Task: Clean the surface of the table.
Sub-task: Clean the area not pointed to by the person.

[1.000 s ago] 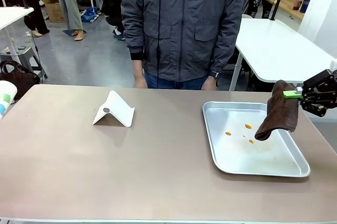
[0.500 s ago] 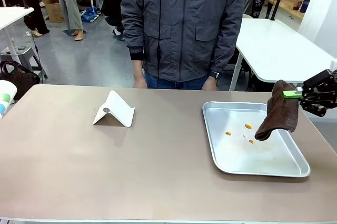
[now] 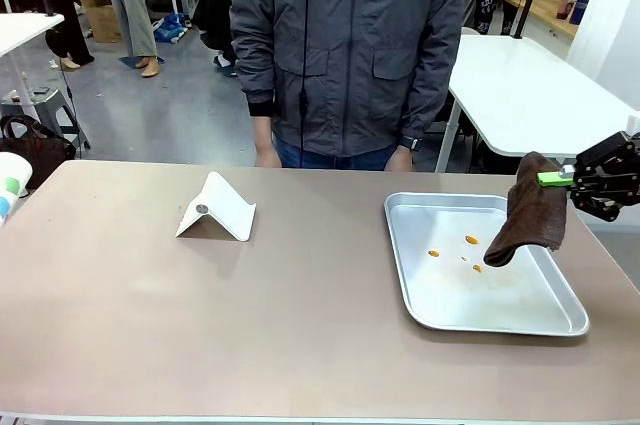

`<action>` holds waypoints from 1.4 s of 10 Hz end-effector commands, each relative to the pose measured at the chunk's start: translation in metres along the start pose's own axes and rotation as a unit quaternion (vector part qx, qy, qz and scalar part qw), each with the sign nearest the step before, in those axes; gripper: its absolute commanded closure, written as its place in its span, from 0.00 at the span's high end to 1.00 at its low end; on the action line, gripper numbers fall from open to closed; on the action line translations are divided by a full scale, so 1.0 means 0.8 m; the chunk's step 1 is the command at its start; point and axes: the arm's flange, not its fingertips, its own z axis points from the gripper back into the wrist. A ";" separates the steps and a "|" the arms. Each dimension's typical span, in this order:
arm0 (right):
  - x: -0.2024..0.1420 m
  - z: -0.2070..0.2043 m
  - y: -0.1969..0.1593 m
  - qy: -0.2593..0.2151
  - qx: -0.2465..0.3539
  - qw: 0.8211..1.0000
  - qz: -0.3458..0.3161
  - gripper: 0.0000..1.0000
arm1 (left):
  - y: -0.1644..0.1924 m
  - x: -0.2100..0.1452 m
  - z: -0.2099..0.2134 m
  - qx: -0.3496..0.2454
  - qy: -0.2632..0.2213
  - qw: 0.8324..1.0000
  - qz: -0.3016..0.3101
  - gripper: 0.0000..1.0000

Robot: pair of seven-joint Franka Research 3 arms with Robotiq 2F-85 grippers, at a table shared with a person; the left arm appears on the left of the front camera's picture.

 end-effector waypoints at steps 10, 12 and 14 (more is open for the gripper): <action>0.086 -0.081 0.030 -0.014 -0.501 0.855 0.134 0.10 | -0.003 -0.001 0.000 -0.001 -0.001 1.000 -0.003 0.22; 0.107 -0.080 0.025 -0.059 -0.577 0.805 0.124 0.10 | -0.003 -0.001 0.000 -0.001 -0.001 1.000 -0.003 0.22; 0.124 -0.088 0.013 -0.028 -0.580 0.804 0.125 0.10 | -0.003 -0.001 0.000 -0.001 -0.001 1.000 -0.003 0.22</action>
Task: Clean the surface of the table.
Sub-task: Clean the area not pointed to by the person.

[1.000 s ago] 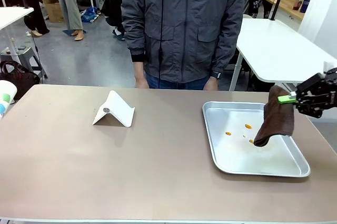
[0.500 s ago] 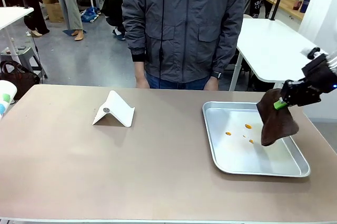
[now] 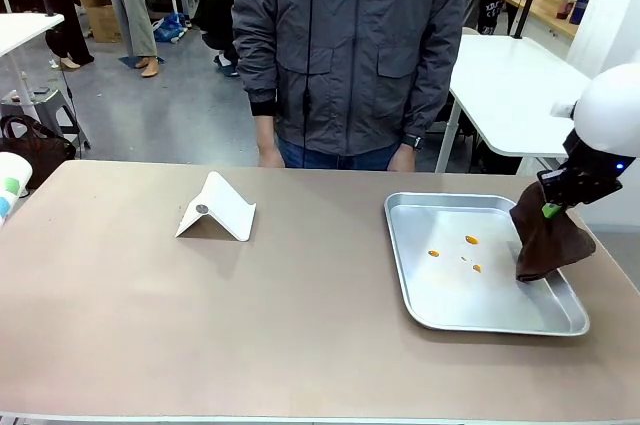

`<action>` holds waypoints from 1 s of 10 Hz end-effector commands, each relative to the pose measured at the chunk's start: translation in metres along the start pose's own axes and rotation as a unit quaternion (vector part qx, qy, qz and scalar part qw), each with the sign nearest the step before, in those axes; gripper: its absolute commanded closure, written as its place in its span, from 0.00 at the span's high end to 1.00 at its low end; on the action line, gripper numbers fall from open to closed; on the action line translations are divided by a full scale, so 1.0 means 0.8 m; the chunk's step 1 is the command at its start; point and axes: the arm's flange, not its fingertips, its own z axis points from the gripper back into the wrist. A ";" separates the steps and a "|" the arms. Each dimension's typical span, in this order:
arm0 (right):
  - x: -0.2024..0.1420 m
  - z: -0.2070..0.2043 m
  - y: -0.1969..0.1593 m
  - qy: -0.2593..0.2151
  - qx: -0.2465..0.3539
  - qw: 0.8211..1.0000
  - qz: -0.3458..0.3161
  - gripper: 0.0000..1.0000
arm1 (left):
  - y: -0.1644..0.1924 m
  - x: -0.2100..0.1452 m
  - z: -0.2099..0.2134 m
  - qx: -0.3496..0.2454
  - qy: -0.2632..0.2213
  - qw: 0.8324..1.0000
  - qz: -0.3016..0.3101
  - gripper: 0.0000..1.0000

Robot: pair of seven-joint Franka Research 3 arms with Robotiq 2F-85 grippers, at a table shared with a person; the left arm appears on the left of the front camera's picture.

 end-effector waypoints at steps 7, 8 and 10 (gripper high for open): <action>0.046 -0.096 0.012 0.063 0.129 0.989 -0.046 0.10 | -0.003 -0.001 -0.001 -0.002 0.000 1.000 -0.003 0.22; 0.046 -0.109 0.018 0.074 0.141 0.986 -0.050 0.10 | -0.003 -0.001 -0.001 -0.002 0.000 1.000 -0.003 0.22; 0.043 -0.128 0.025 0.085 0.156 0.982 -0.057 0.10 | -0.003 -0.001 -0.001 -0.002 0.000 1.000 -0.003 0.22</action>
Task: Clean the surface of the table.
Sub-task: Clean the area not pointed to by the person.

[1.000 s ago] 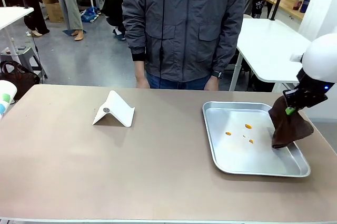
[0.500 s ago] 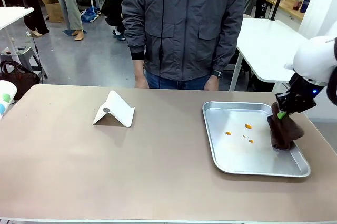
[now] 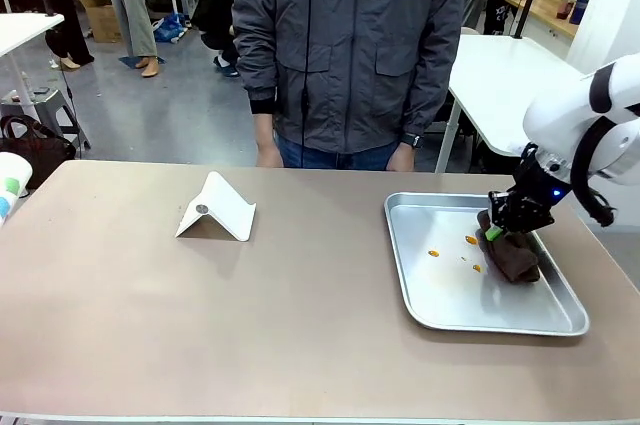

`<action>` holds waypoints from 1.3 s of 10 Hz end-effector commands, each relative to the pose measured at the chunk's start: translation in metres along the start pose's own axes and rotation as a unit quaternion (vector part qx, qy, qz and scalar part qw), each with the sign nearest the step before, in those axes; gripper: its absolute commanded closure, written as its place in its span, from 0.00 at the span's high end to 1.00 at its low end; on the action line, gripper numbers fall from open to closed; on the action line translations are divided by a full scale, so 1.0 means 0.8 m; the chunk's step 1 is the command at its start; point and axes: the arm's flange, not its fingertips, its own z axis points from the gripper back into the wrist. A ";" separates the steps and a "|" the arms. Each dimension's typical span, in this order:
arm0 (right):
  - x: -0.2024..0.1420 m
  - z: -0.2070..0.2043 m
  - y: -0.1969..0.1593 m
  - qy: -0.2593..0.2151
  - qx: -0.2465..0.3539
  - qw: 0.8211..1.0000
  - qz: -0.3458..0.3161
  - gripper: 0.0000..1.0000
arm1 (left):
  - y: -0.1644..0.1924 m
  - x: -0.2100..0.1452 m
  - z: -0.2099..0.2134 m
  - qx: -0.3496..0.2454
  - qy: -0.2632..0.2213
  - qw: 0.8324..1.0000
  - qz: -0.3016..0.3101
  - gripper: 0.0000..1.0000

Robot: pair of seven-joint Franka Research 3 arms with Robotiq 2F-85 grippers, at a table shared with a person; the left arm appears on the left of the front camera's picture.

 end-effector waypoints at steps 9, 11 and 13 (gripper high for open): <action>-0.008 -0.062 0.054 0.067 0.189 0.979 -0.031 0.10 | -0.003 -0.001 0.000 -0.001 0.000 1.000 -0.003 0.22; -0.016 -0.074 0.083 0.074 0.202 0.977 -0.002 0.10 | -0.003 -0.001 0.000 -0.001 0.000 1.000 -0.003 0.22; -0.023 -0.079 0.105 0.073 0.197 0.977 0.021 0.10 | -0.003 -0.001 0.000 -0.001 0.000 1.000 -0.003 0.22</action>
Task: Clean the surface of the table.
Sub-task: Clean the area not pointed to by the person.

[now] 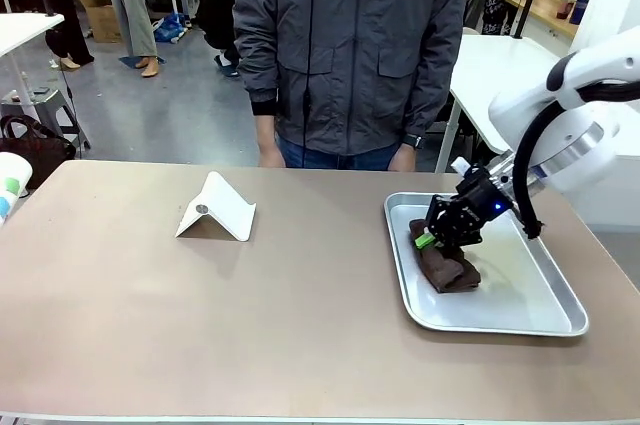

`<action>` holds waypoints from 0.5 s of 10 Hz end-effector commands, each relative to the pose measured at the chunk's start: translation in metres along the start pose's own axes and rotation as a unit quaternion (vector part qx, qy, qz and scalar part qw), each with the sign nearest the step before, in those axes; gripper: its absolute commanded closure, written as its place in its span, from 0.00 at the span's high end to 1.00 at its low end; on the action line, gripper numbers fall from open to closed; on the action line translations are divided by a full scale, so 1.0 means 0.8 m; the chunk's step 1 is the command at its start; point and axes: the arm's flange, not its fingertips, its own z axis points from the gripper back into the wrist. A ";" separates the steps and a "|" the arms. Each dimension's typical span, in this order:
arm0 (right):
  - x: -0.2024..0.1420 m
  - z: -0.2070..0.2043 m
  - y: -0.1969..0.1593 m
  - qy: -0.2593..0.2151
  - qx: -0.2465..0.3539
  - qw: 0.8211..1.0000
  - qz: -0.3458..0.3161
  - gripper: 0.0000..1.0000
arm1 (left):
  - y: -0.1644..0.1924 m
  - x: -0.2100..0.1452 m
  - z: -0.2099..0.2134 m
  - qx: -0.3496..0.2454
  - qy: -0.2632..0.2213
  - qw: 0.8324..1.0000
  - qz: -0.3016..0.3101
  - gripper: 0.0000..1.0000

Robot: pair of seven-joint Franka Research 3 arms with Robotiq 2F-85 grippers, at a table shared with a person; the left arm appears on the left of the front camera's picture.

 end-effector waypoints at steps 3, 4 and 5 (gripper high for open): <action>0.001 -0.019 0.007 -0.045 -0.061 0.996 0.043 0.10 | -0.003 -0.001 0.000 -0.001 0.000 1.000 -0.003 0.22; 0.003 -0.018 0.003 -0.055 -0.089 0.993 0.047 0.10 | -0.003 -0.001 0.000 -0.001 0.000 1.000 -0.003 0.22; 0.005 -0.015 -0.004 -0.063 -0.120 0.990 0.046 0.10 | -0.003 -0.001 0.000 -0.001 0.000 1.000 -0.003 0.22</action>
